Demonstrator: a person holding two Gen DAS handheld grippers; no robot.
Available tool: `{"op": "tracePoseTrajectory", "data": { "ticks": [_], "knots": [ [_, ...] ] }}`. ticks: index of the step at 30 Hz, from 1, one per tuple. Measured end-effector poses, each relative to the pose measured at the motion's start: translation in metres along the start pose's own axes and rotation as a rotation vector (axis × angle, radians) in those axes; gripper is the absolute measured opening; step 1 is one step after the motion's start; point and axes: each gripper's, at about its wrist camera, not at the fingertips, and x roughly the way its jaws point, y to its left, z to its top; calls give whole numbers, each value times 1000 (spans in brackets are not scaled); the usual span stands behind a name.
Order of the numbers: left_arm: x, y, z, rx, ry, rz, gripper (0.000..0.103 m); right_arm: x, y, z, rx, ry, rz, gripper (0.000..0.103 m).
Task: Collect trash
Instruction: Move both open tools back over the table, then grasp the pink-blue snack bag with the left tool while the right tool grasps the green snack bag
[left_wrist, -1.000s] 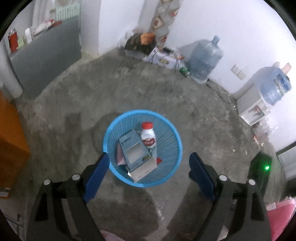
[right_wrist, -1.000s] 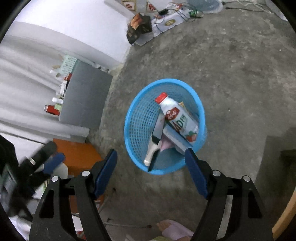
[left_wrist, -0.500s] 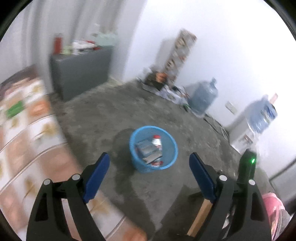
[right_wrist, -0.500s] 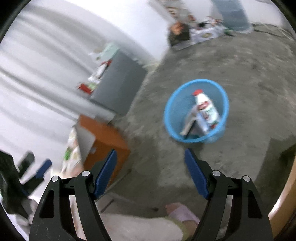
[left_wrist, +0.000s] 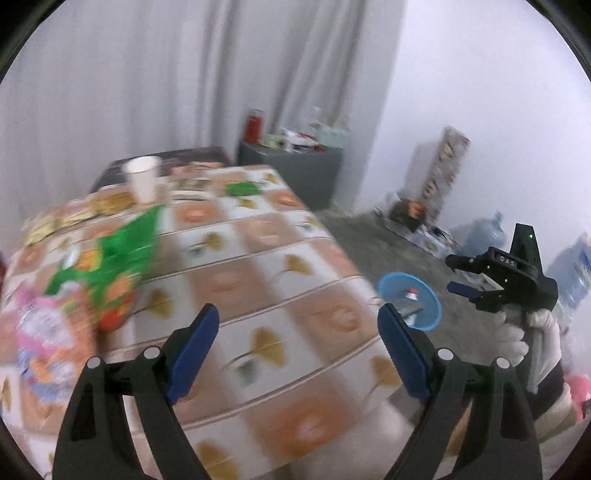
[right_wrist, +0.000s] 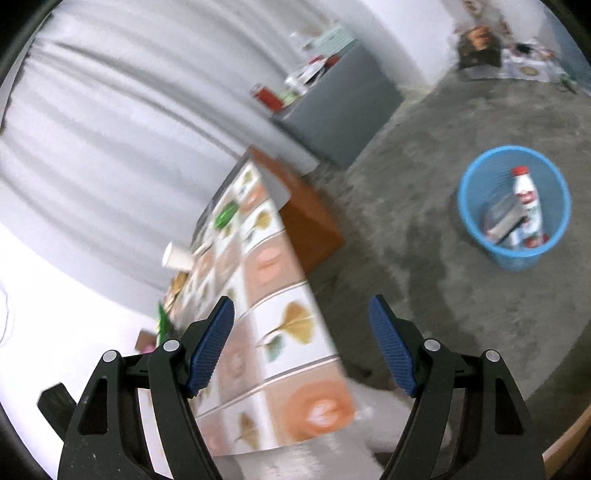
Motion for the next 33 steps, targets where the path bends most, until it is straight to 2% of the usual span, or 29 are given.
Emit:
{"op": "tracePoseTrajectory", "data": {
  "ticks": [5,9,13,19,23,26,27,33],
  "knots": [
    [-41,63,-18,-116,-66,125,86,37,47,-15,-75,114,66,73],
    [-59,114,-38,-278,-67,193,84,62,87,-23,-136,186,112,73],
    [-66,153,-65,-459,-39,152,79,91,124,-32,-195,255,149,73],
    [-65,190,-90,-628,-16,152,72,126,164,-50,-259,337,168,73],
    [-57,212,-102,-765,4,106,64,145,183,-57,-279,366,164,73],
    [-45,228,-108,-852,26,102,58,156,192,-58,-287,375,163,73],
    [-42,232,-109,-875,31,103,52,159,196,-58,-288,377,163,73],
    [-35,247,-106,-953,31,91,45,186,213,-57,-267,413,196,73]
  ]
}}
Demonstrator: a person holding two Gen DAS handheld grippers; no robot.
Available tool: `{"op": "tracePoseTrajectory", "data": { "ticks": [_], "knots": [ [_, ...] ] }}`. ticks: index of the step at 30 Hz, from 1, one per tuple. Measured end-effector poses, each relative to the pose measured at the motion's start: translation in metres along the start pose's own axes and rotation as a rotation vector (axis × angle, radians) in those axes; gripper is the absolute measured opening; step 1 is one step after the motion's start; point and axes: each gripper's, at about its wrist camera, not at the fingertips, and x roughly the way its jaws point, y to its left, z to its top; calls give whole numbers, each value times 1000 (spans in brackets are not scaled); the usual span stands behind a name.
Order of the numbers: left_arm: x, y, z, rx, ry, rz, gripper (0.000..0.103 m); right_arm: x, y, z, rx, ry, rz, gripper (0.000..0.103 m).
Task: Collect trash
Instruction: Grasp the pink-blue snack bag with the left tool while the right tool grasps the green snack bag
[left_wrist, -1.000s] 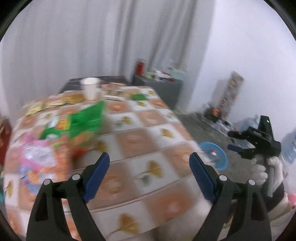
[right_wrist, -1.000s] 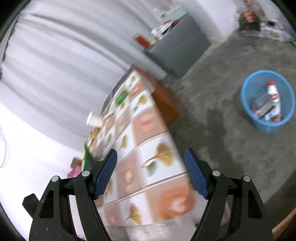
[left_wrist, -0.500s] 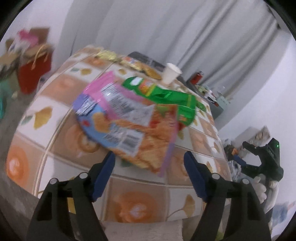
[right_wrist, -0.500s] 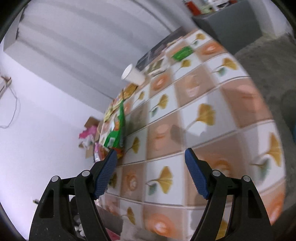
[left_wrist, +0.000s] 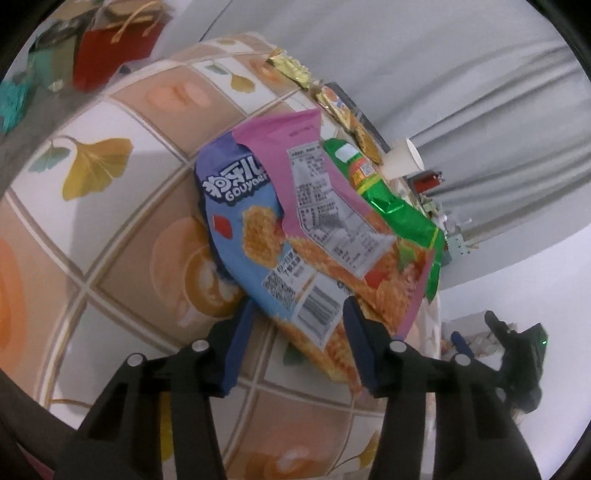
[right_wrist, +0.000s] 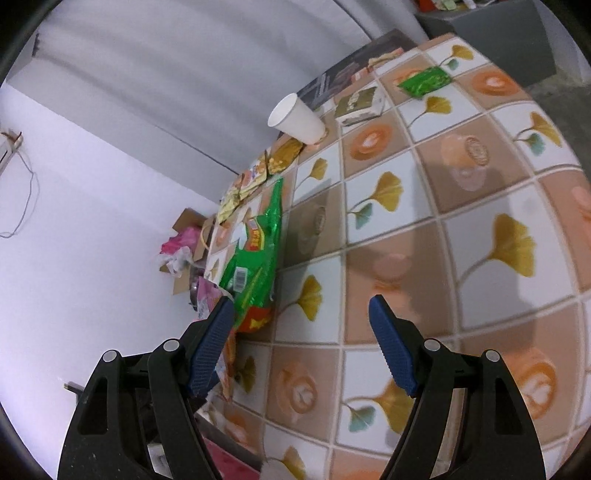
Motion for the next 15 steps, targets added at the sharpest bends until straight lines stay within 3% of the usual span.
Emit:
{"op": "tracePoseTrajectory", "data": {
  "ticks": [8,13,15],
  "knots": [
    [6,10,10,-63,14,17,22,56,5,18,90,97,85,72],
    [2,13,11,-76,5,-3,22,88,7,21,118,161,73,60],
    [2,16,12,-85,3,-25,22,98,8,20,121,184,64,50]
  ]
}}
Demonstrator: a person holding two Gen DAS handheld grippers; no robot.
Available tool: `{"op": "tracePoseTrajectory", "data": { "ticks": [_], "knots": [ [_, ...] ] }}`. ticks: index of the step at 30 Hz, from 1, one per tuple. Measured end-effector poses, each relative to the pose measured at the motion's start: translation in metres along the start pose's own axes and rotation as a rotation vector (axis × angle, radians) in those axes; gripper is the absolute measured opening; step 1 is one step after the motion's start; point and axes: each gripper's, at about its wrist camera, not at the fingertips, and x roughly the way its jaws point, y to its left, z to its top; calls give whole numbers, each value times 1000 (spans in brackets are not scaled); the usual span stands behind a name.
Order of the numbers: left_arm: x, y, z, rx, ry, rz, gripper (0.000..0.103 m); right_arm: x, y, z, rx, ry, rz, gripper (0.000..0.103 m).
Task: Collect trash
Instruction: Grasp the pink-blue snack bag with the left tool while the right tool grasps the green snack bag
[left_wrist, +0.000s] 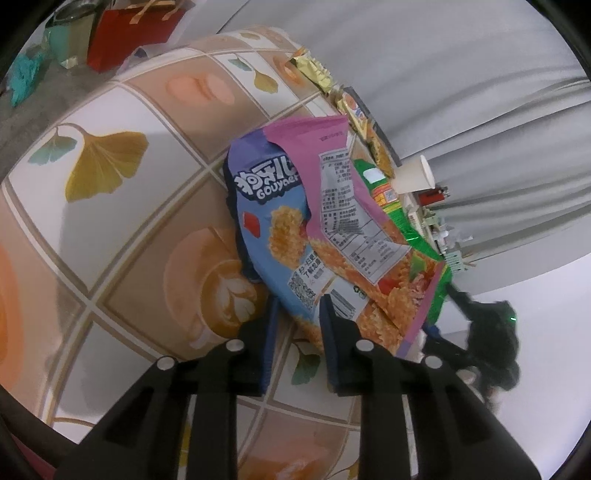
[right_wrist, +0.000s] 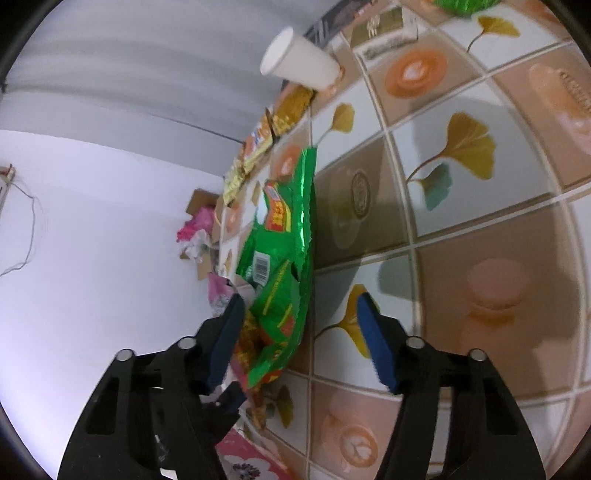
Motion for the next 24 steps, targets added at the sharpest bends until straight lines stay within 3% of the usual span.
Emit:
{"op": "tracePoseTrajectory", "data": {
  "ticks": [1,5,6,10,19,22,24],
  "knots": [
    [-1,1,0,-8,-1,-13,22,6,0,-1,1,16,-6,47],
    [-6,3,0,-29,-12,-93,22,20,0,-11,-1,77,6,13],
    [-7,3,0,-32,-11,-110,22,21,2,-14,-8,84,9,9],
    [-6,3,-2,-52,1,-150,22,22,7,-27,-35,103,50,5],
    [-2,-7,-9,-39,20,-130,31,9,11,-55,-58,119,77,4],
    [-11,-26,-17,97,-12,-84,34,-1,8,-58,-51,84,57,3],
    [-19,-43,-26,224,-41,-60,43,-7,7,-58,-57,48,28,3]
  ]
}}
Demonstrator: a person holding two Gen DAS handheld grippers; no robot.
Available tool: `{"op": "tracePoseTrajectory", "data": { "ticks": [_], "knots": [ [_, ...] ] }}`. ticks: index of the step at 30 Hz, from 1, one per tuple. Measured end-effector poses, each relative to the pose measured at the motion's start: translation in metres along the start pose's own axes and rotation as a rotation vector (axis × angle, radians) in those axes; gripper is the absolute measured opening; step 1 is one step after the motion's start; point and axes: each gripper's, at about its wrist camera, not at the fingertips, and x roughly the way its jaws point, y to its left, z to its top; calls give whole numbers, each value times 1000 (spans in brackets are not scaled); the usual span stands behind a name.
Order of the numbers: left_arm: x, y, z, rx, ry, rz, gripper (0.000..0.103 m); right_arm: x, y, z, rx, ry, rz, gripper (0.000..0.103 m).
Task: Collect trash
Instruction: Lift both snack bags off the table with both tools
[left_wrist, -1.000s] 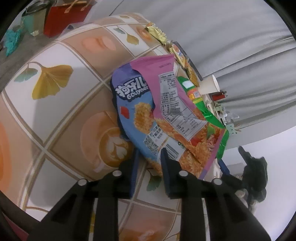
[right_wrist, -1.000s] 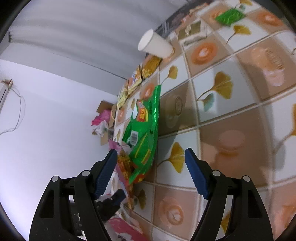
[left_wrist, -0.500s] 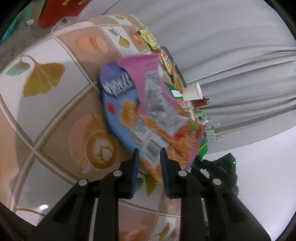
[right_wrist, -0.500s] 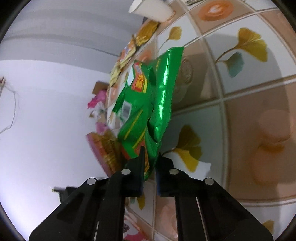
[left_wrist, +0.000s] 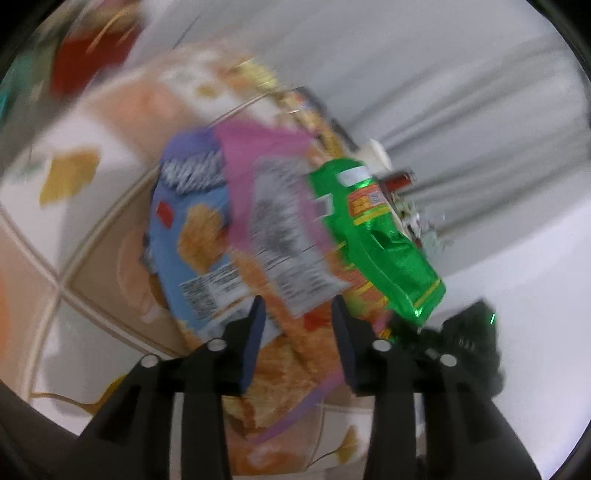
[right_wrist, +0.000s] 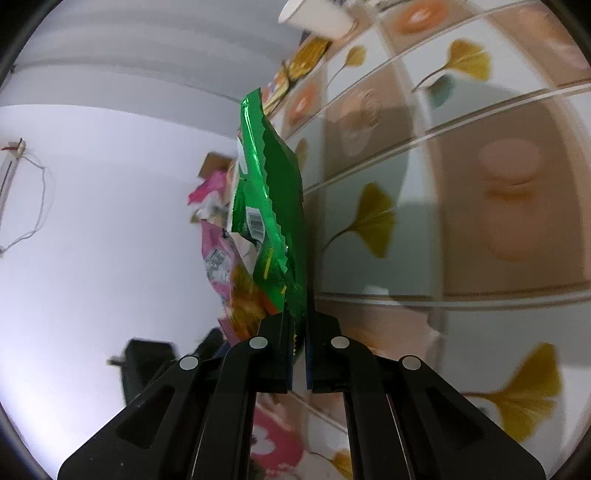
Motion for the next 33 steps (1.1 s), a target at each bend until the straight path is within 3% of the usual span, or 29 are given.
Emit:
{"op": "tracePoseTrajectory", "data": {
  "ticks": [3,6,8,12,17,19,21,27,33],
  "knots": [
    [-4,-33,-12,230,-12,62,58,-15,-1,-5,8,-50,-24,3],
    [0,-56,-30,426,-15,166,61,-28,-4,-10,24,-94,-43,3],
    [3,-58,-37,459,4,213,61,-38,-6,-16,30,-128,-53,3],
    [-6,-40,-43,413,43,233,61,-49,-12,-22,53,-169,-45,3],
    [-13,-33,-59,512,44,336,61,-55,-19,-22,80,-190,-29,3],
    [-11,-22,-60,464,74,337,61,-57,-19,-25,81,-194,-22,3],
    [-15,-8,-58,356,116,291,61,-57,-20,-24,79,-197,-19,3],
    [-17,24,-67,15,226,-80,61,-81,-39,-31,85,-202,-6,4],
    [5,57,-62,-316,228,-250,61,-84,-44,-33,87,-210,-3,3]
  ]
}}
